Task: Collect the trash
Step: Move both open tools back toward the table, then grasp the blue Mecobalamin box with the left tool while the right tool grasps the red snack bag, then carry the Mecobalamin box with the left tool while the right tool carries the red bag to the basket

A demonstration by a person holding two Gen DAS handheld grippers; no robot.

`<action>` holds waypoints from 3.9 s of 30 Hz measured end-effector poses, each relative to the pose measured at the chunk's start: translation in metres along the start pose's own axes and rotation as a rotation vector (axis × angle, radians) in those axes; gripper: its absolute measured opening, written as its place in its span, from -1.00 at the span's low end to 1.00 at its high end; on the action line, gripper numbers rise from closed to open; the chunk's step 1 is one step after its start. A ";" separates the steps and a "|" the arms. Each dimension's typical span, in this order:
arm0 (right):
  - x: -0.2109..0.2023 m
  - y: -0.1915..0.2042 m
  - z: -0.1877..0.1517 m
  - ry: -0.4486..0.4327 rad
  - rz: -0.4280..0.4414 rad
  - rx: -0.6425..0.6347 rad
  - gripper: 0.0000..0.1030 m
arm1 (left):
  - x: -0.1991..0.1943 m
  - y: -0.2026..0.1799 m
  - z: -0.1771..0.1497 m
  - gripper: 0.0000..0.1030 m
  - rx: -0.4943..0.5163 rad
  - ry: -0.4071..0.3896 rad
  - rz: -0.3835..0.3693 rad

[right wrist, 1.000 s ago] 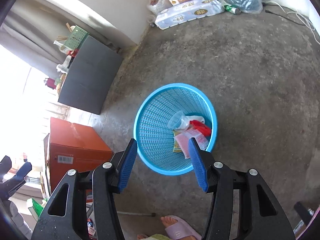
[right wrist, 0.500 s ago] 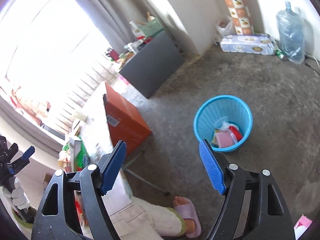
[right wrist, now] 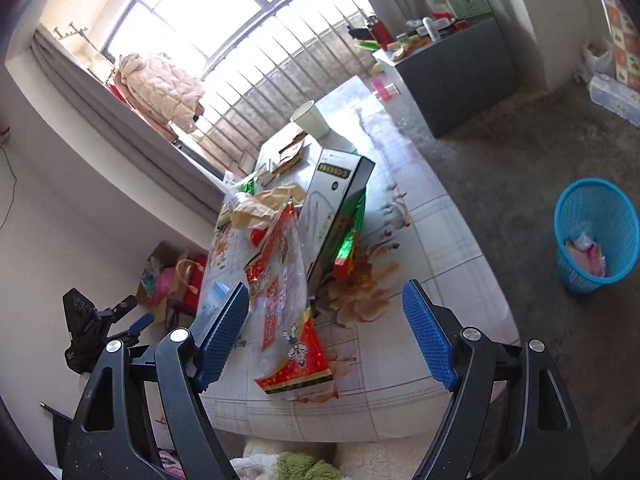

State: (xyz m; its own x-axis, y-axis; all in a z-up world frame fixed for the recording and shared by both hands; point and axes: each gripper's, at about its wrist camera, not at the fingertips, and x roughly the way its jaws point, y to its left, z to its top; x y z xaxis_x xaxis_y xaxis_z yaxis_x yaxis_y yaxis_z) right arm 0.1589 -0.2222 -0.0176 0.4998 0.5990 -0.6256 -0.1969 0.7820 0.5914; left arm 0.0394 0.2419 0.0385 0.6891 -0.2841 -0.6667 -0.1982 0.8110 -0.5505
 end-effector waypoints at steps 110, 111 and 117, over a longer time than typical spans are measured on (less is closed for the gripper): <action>0.075 0.064 -0.007 0.140 0.174 -0.025 -0.95 | 0.076 -0.021 -0.018 0.38 0.289 -0.035 0.305; 0.070 0.063 -0.007 0.132 0.180 -0.026 -0.95 | 0.075 -0.026 -0.019 0.38 0.295 -0.039 0.299; 0.042 0.057 -0.003 0.067 0.213 -0.031 -0.95 | 0.065 -0.060 -0.020 0.38 0.354 -0.061 0.252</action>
State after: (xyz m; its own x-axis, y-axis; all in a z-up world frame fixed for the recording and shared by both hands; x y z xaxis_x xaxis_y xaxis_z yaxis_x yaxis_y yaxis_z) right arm 0.1660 -0.1522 -0.0118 0.3876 0.7602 -0.5213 -0.3184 0.6412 0.6982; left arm 0.0822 0.1651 0.0182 0.6919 -0.0328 -0.7212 -0.1217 0.9794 -0.1614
